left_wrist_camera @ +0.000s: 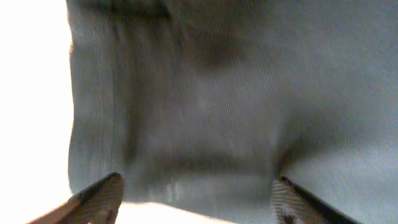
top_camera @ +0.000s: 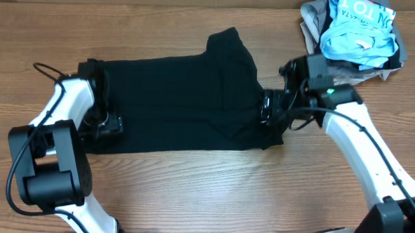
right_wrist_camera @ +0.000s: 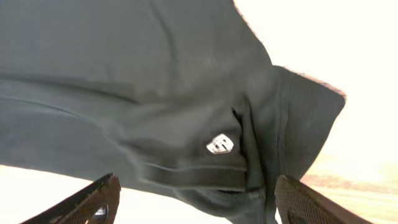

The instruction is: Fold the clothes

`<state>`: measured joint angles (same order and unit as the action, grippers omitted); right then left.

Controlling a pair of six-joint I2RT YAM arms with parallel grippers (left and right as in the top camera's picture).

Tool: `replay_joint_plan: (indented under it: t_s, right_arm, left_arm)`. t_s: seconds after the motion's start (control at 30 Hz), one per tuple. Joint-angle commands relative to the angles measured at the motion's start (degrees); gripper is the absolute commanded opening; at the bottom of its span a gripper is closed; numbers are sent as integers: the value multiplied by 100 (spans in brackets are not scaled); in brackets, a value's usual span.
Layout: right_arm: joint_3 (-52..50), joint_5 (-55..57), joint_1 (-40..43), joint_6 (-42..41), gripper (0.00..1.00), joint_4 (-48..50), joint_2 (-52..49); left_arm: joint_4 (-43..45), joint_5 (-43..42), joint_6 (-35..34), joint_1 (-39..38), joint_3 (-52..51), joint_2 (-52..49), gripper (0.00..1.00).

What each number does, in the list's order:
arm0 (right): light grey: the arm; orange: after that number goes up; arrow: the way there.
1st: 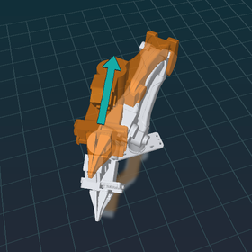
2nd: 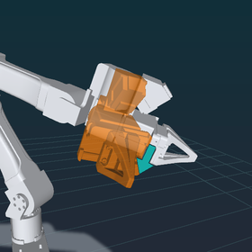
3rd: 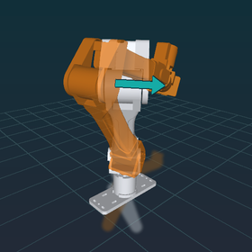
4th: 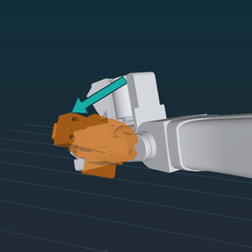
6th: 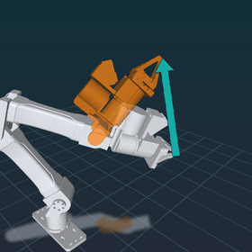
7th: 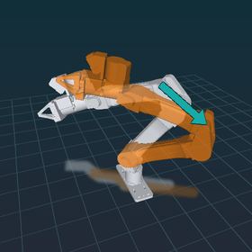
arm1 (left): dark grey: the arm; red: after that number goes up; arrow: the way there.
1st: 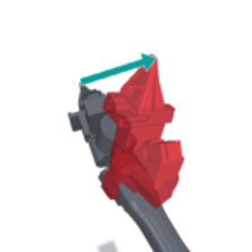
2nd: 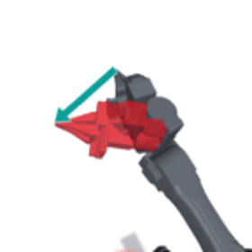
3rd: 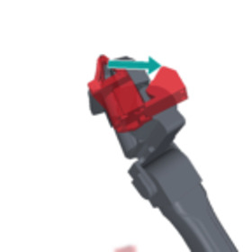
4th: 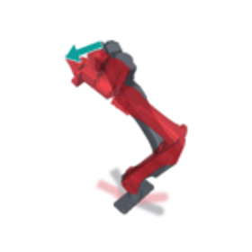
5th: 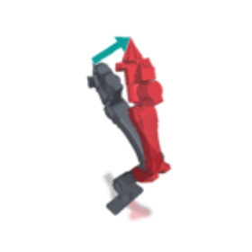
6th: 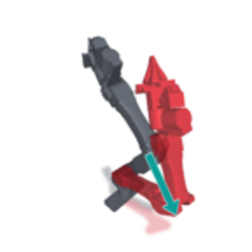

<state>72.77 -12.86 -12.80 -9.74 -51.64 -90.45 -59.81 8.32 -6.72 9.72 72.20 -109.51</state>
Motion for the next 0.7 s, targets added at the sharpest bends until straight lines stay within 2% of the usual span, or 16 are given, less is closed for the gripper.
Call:
replay_joint_plan:
  t_s: [0.0, 0.03, 0.2, 0.43, 0.67]
  right_arm:
    - [1106, -94, -4, 293, 88, -341, 109]
    - [1449, -96, -4, 382, 89, -535, 109]
    - [2389, -72, -26, 533, 93, -785, 107]
    - [2511, 201, -31, 529, 92, 55, -37]
    - [2511, 229, -33, 533, 92, 514, -446]
  left_arm:
    - [-680, -577, 385, -2, 1300, 24, 96]
    - [-938, -699, 422, -4, 1744, 24, 100]
    - [-1102, -855, 424, -4, 3042, 24, 100]
    - [354, -785, 562, 103, 3329, -149, 99]
    - [1419, -785, 660, 365, 3340, -1137, 97]
